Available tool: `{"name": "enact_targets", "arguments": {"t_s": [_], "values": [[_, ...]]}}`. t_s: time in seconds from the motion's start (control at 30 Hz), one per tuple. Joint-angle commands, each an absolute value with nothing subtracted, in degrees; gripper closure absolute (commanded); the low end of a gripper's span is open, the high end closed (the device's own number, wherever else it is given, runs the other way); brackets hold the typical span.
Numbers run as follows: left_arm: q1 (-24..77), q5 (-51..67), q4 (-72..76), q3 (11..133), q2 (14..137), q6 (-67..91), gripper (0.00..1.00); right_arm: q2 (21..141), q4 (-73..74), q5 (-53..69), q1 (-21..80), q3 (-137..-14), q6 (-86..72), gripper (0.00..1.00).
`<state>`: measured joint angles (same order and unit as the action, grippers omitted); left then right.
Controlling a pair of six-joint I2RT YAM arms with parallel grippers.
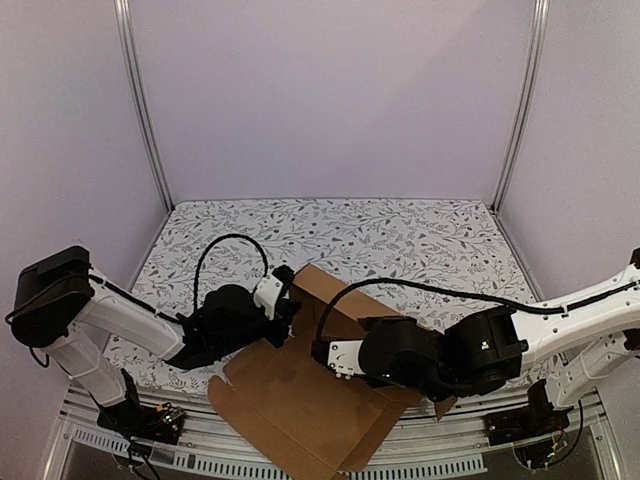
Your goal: Fold the paper box
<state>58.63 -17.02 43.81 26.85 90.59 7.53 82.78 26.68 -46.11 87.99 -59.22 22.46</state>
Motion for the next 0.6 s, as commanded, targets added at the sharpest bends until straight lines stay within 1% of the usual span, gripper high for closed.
{"name": "enact_targets", "arguments": {"t_s": [0.0,0.03,0.07,0.2,0.27,0.33,0.43,0.47,0.53,0.57], "values": [[59.4,-15.0,43.3,28.0,88.9,6.4,1.00,79.2,27.5,-37.7,85.6,-63.7,19.7,0.41],[59.4,-14.9,43.1,28.0,88.8,6.4,1.00,77.8,27.4,-34.8,84.4,-64.4,19.3,0.32],[59.4,-14.9,43.0,28.0,88.7,6.5,1.00,77.0,27.1,-31.5,82.8,-65.1,18.3,0.25],[59.4,-14.5,42.1,28.1,88.2,6.5,1.00,74.3,24.9,-21.3,77.0,-67.9,15.4,0.24],[59.4,-14.5,41.9,28.1,88.3,6.5,1.00,74.4,22.9,-18.7,74.7,-68.9,14.4,0.24],[59.4,-14.1,41.6,28.3,88.4,6.4,1.00,75.1,20.1,-17.1,72.1,-69.8,12.1,0.26],[59.4,-13.6,41.3,28.4,88.4,6.5,1.00,78.4,18.3,-16.3,68.8,-72.7,6.9,0.36],[59.4,-13.6,41.3,28.5,88.4,6.7,1.00,79.5,17.4,-17.7,68.1,-73.3,5.4,0.42],[59.3,-13.3,41.2,28.6,88.5,6.9,1.00,82.7,15.0,-19.8,67.0,-73.9,2.7,0.66],[59.3,-13.2,41.1,28.7,88.6,7.0,1.00,83.6,13.0,-19.0,66.6,-73.7,2.0,0.73]]}}
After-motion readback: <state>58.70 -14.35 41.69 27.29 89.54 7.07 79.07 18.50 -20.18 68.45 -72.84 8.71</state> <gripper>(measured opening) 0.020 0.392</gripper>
